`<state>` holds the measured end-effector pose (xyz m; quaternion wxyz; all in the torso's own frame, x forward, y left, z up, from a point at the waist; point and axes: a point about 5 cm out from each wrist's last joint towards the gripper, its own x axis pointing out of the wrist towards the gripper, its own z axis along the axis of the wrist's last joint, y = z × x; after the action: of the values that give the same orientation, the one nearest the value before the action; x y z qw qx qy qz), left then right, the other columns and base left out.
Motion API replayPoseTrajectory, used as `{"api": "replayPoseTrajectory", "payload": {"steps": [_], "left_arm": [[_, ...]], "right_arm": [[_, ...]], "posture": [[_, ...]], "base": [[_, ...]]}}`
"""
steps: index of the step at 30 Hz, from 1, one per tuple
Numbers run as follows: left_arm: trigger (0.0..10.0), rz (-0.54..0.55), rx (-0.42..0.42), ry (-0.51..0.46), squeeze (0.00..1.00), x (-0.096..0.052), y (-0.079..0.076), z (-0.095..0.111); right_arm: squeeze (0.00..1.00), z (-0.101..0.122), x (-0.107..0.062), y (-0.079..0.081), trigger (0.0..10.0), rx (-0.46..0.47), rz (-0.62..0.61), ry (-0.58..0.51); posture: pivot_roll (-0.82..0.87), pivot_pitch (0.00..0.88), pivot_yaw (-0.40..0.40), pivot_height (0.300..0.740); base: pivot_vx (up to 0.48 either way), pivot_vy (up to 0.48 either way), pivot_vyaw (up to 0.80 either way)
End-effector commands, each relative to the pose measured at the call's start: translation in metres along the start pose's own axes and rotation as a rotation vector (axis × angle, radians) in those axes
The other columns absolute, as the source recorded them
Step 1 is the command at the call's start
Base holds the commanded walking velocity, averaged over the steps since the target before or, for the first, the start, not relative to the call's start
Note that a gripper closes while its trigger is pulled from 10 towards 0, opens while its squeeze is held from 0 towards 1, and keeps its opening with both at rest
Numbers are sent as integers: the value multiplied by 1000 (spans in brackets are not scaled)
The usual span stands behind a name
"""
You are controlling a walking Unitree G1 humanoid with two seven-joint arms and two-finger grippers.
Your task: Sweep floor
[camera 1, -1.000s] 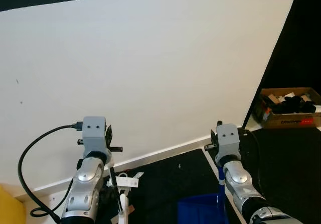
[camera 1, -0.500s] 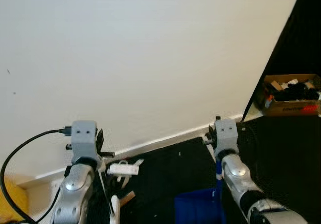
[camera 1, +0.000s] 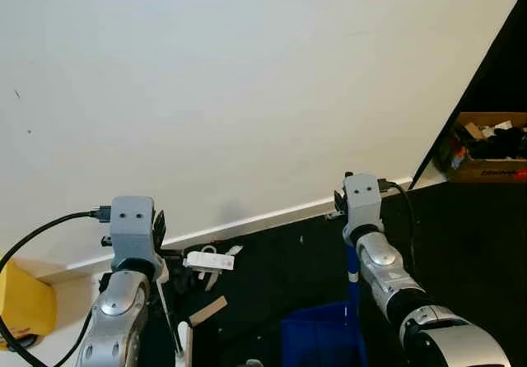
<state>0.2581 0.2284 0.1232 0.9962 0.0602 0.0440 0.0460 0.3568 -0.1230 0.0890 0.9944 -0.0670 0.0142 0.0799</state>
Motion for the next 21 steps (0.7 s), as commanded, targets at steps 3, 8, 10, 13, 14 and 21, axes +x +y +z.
{"api": "replayPoseTrajectory", "payload": {"steps": [3,8,10,13,14,21], "left_arm": [[10000,22,16,4,0,-3,5,1],[10000,16,13,5,0,0,3,2],[10000,15,12,5,0,0,3,2],[10000,9,12,4,0,1,2,3],[10000,8,12,4,0,1,2,3],[10000,3,13,7,0,2,1,4]], "right_arm": [[0,-14,-4,1,10000,-16,20,100],[0,-19,-3,2,10000,36,30,187],[0,-20,-2,2,10000,59,27,203],[0,-21,-1,1,10000,141,23,257],[0,-21,-1,0,10000,161,24,269],[0,-21,-1,0,10000,216,34,339]], "posture": [[215,200,41,740],[206,196,45,740],[206,196,45,740],[201,198,46,740],[201,198,46,740],[197,204,45,740]], "base": [[0,0,0],[0,0,0],[0,0,0],[0,0,0],[0,0,0],[0,0,0]]}}
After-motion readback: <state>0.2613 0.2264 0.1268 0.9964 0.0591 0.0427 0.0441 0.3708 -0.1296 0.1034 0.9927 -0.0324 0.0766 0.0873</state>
